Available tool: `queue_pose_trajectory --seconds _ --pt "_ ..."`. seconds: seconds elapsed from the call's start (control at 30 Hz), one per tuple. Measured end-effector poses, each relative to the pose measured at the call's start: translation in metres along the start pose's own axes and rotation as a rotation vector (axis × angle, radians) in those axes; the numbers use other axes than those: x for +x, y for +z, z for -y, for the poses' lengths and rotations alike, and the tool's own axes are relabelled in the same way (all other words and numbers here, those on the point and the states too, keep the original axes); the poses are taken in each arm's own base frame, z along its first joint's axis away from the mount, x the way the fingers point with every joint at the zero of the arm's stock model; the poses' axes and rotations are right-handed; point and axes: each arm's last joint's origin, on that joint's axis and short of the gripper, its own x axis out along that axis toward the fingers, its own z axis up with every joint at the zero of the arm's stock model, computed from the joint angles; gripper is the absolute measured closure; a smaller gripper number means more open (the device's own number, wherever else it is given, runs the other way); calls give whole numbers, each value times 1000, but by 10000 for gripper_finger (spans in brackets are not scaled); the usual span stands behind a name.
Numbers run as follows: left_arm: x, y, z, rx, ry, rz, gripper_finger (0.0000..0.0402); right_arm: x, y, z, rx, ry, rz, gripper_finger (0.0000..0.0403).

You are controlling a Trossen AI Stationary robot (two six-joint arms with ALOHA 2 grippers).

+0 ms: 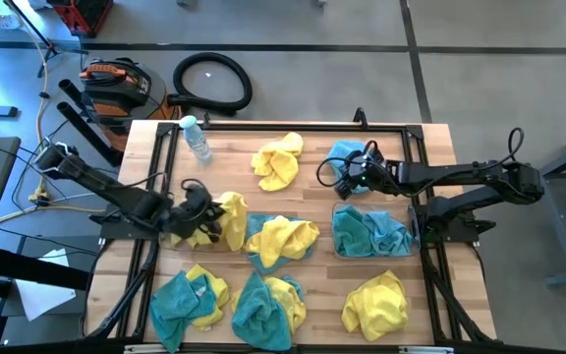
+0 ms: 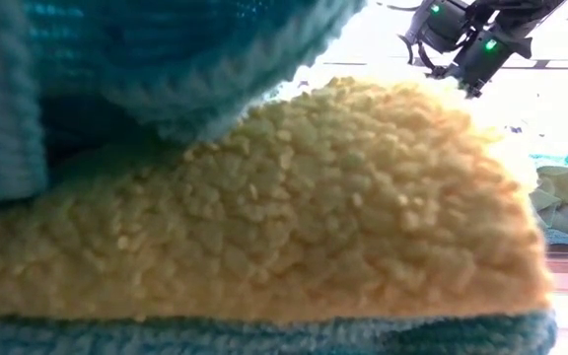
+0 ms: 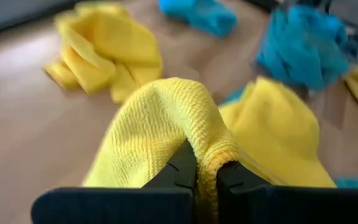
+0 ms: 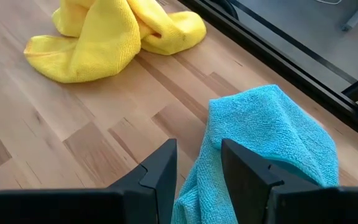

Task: Sort microfiber towel by color & place in baskets
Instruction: Put the yellow microfiber cloth into the left transparent bin

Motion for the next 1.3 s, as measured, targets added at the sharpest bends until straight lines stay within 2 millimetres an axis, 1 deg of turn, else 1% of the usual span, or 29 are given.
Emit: queue_pose_trajectory --seconds 0.13,0.3,0.57,0.7,1.03,1.17,1.3 --pt "15 -7 -1 -5 -29 -115 401 0 0 0 2 4 2 281" --pt "32 -16 -2 -12 36 -184 401 0 0 0 2 4 2 281" --pt "52 -32 2 23 95 -242 401 0 0 0 8 2 -2 281" --pt "58 -37 2 17 120 -262 385 0 0 0 8 2 -1 281" --pt "58 -40 2 36 106 -312 303 0 0 0 8 2 -2 281" --pt "51 -33 4 69 50 -376 292 0 0 0 8 2 -2 281" --pt "37 -18 6 71 34 -399 291 0 0 0 7 1 -1 281"
